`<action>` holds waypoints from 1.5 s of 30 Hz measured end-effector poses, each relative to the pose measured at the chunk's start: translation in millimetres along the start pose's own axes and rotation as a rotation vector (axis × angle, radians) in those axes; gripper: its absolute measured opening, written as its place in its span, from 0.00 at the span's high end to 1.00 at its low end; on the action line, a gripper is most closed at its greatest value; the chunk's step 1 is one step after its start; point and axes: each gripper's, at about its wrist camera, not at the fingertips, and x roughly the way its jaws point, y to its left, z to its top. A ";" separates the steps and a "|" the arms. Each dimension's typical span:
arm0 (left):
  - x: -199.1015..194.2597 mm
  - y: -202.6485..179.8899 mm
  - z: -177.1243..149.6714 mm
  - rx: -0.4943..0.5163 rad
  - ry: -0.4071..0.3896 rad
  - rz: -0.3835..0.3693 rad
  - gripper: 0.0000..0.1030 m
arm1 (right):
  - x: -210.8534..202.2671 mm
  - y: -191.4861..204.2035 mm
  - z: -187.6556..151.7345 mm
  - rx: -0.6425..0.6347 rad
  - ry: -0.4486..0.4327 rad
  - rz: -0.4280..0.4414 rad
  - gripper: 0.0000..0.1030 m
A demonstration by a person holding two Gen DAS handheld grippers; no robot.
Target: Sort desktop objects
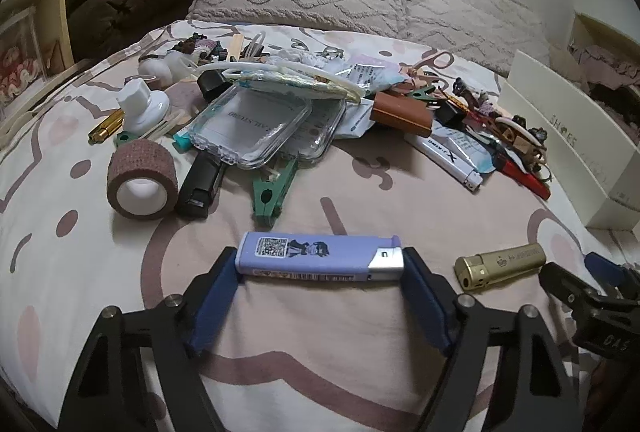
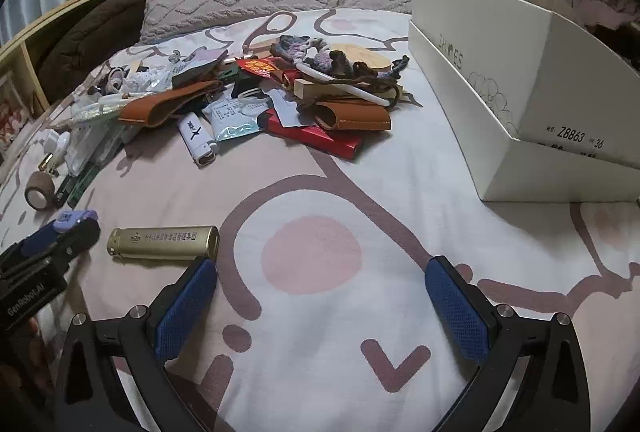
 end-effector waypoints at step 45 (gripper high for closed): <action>-22.7 32.9 -18.7 0.020 -0.052 0.074 0.22 | 7.6 69.4 8.3 -0.062 0.000 0.003 0.02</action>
